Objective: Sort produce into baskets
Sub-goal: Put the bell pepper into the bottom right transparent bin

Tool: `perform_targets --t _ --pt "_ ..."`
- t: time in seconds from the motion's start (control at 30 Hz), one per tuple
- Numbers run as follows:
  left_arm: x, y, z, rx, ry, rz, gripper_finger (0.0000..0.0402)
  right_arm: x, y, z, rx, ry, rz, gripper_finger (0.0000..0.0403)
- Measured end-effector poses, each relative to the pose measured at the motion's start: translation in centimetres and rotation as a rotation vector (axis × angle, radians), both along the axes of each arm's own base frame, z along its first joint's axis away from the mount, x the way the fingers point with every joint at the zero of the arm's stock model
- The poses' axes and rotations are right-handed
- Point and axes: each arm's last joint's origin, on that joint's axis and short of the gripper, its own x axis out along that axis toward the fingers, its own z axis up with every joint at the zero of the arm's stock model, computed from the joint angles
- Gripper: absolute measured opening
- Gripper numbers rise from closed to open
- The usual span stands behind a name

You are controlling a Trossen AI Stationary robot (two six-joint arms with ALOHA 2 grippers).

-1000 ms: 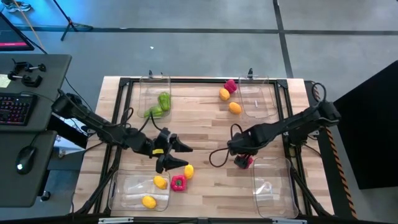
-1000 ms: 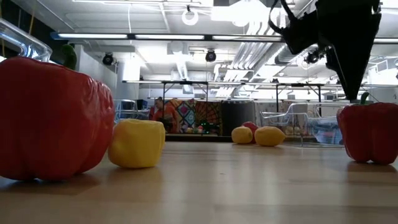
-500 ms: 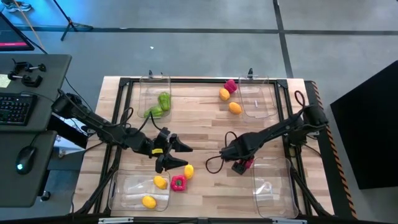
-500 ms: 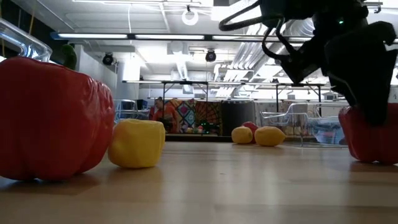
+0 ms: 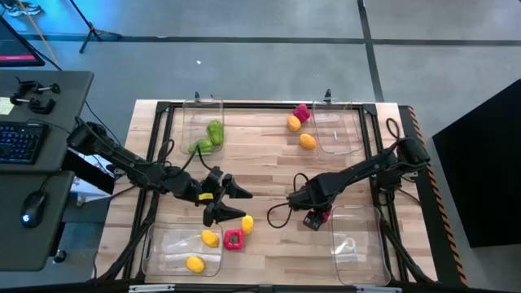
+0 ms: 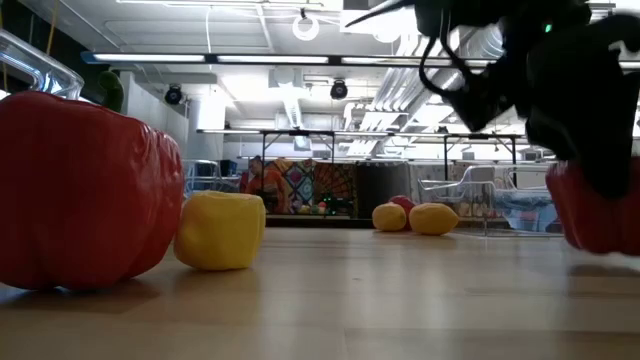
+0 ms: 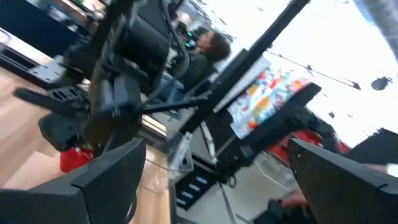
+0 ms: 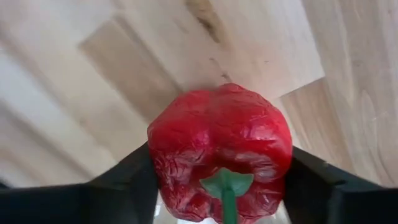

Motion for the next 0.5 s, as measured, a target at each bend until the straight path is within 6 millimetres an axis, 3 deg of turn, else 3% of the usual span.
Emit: perform_targets --t 0.1,0.33,0.4,0.5 --pt "-0.4 0.6 0.8 -0.007 -0.025 -0.036 0.0376 -0.4 -0.2 2.9 0.002 -0.074 0.021 0.0218" --pt "-2.0 2.8 3.0 0.061 -0.097 0.022 0.0376 -3.4 -1.4 12.9 0.009 -0.41 -0.048 0.0218" --pt "-2.3 3.5 3.4 0.079 -0.105 0.046 0.0376 -4.8 -1.0 14.7 0.092 -0.446 -0.072 0.0218" --pt "-2.6 4.4 3.7 0.092 -0.108 0.077 0.0376 -7.0 0.4 15.8 0.221 -0.368 -0.088 0.0223"
